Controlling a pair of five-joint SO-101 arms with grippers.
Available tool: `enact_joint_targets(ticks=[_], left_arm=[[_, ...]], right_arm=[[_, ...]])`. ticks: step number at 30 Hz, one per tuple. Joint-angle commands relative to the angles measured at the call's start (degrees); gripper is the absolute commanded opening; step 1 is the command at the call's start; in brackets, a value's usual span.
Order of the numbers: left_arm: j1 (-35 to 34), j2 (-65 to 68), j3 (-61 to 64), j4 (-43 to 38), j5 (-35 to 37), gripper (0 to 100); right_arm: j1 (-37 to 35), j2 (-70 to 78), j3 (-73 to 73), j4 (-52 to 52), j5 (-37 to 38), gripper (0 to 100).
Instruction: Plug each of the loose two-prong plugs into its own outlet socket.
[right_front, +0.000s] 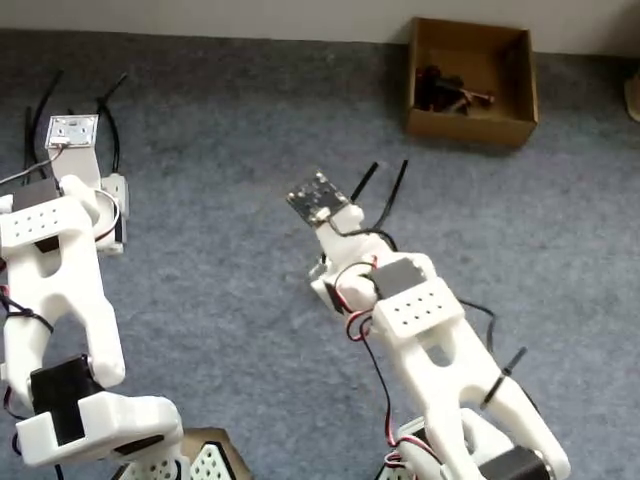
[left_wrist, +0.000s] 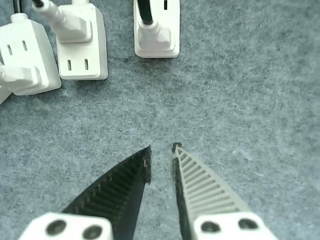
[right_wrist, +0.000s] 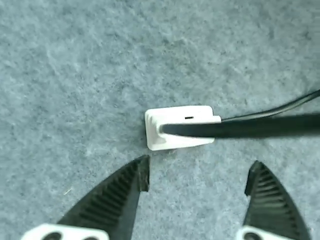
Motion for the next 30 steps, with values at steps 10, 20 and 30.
enact_joint_targets(ticks=[10, 20, 30], left_arm=[[17.1, -2.9, -1.5, 5.6, -5.3, 19], [25.0, -2.9, -5.0, 9.6, -5.6, 27], [32.5, -3.0, -18.4, 26.4, -5.5, 27]], right_arm=[[11.6, -23.5, 15.8, 0.5, -0.8, 39.8], [23.3, -45.1, 34.2, 0.7, -0.8, 39.7], [24.4, -54.3, 38.0, 8.2, -0.4, 39.6]])
